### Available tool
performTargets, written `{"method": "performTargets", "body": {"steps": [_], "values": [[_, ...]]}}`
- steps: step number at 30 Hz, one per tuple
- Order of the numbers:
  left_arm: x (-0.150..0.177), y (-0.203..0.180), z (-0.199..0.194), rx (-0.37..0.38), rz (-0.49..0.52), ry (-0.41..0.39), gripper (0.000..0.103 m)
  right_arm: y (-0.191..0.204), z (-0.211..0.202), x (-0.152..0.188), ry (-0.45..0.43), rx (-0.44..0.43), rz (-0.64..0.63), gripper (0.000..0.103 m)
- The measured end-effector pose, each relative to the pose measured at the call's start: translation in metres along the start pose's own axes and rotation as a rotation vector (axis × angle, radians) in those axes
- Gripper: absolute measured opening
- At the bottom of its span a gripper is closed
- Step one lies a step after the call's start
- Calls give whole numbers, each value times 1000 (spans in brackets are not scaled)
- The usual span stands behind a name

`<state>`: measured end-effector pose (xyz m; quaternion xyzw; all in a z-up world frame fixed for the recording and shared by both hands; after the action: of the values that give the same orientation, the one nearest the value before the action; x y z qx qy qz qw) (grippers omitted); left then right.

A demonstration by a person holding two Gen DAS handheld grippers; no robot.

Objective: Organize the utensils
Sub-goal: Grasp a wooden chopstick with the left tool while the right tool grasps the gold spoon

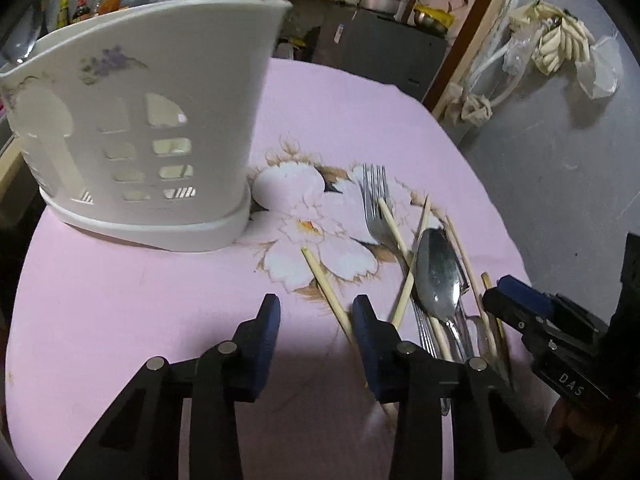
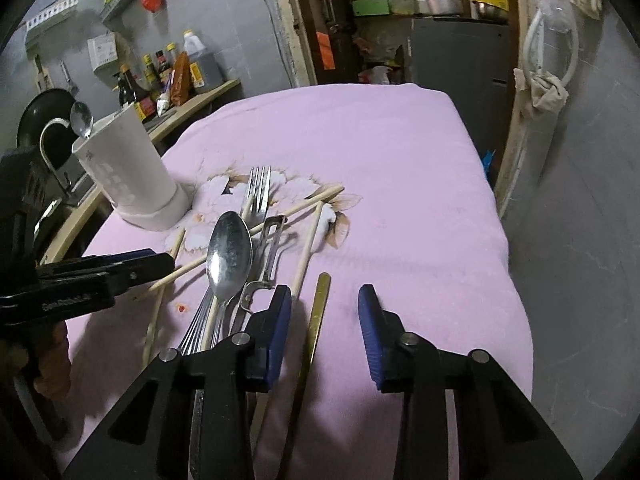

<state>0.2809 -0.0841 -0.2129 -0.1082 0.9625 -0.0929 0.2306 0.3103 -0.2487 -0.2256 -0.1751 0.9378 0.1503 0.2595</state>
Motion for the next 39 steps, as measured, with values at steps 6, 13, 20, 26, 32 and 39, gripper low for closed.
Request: {"method": "performTargets", "body": {"steps": [6, 13, 20, 26, 32, 39], "values": [[-2, -7, 5, -43, 67, 15, 35, -3, 6, -6, 42, 4, 10, 31], [-10, -11, 10, -50, 97, 43, 25, -8, 14, -9, 92, -15, 102, 24], [-14, -4, 11, 3, 78, 76, 15, -17, 20, -9, 157, -25, 165, 8], [-12, 11, 7, 65, 7, 120, 5, -18, 13, -9, 142, -85, 235, 5], [-3, 16, -13, 129, -23, 98, 5, -13, -9, -5, 69, -124, 221, 5], [1, 18, -50, 159, -19, 16, 5, -12, -46, -8, -46, -136, 205, 5]]}}
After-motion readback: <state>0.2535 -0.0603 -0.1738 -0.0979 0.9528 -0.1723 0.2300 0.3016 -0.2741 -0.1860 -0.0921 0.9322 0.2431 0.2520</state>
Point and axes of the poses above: each gripper's, at about its wrist camera, not at the fingertips, and z roughly the way its jaws point, y to its left, x to its underside, the point moved 6 cm from there along z, roughly the way its jaws point, and after that the axes turned 7 degrees about y, right-handed, at the moved point
